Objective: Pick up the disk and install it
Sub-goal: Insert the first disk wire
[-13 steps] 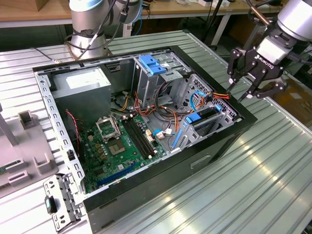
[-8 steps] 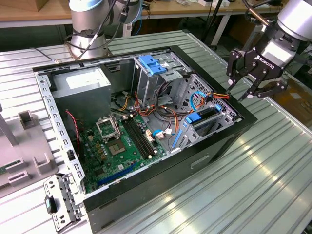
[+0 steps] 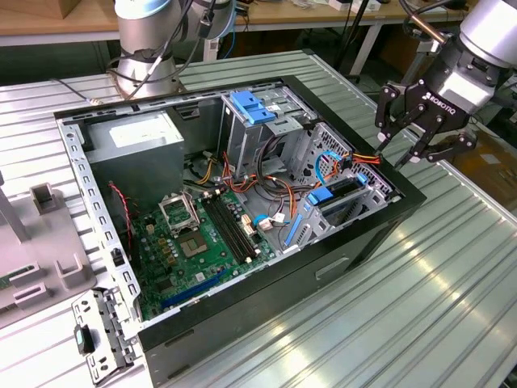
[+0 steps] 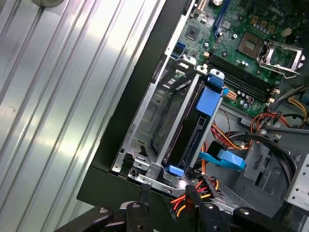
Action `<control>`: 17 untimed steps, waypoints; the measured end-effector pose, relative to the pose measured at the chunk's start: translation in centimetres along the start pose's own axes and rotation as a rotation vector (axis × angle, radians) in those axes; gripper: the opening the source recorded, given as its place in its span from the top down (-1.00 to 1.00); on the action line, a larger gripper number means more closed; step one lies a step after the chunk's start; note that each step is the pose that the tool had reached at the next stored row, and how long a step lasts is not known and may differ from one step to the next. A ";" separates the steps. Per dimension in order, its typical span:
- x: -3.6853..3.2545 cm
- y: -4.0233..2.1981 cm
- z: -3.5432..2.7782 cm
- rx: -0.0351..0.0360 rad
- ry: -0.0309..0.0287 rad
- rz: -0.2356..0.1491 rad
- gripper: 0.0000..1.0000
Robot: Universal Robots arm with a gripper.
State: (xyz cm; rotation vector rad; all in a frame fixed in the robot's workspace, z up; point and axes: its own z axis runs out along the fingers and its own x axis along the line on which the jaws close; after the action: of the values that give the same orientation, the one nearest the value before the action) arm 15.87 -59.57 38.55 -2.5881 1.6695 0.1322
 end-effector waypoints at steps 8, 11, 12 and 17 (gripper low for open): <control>0.00 0.00 0.00 -0.0092 -0.0003 -0.088 0.15; 0.00 0.00 0.00 -0.0118 -0.0004 -0.113 0.15; 0.00 0.00 0.00 -0.0131 -0.0004 -0.127 0.15; 0.00 0.00 0.00 -0.0173 -0.0005 -0.165 0.15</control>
State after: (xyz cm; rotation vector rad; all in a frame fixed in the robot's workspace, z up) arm 15.87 -59.57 38.55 -2.7240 1.4521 0.1395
